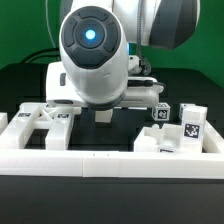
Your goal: Assemble chair
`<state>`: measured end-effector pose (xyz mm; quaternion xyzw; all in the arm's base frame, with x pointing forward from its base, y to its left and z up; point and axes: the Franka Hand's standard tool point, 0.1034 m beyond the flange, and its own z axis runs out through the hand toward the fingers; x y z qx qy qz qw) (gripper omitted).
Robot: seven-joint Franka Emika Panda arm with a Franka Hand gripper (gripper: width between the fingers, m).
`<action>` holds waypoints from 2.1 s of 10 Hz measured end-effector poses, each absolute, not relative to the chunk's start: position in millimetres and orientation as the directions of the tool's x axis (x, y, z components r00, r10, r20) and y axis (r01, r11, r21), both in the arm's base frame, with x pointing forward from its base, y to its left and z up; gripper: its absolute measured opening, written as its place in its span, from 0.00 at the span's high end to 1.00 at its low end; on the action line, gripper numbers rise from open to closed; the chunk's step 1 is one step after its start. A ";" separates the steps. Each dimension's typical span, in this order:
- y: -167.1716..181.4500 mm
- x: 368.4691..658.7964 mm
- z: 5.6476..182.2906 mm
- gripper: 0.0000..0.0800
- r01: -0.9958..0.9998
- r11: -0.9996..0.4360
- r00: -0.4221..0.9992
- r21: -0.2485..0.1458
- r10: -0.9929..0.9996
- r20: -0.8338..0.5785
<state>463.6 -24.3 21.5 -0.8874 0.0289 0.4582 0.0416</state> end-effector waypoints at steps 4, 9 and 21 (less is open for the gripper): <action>-23.6 461.5 10.7 0.20 -0.086 -0.995 0.591 -0.043 -0.016 -0.806; -22.4 468.1 15.1 0.64 -0.086 -0.995 0.601 -0.041 -0.019 -0.799; -2.8 550.0 94.5 0.64 -0.142 -0.988 0.816 -0.060 -0.083 -0.572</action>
Offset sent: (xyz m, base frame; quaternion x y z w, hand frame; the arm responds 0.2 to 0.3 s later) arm -0.0025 0.0037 -0.0118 -0.0168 0.0168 0.0120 0.9996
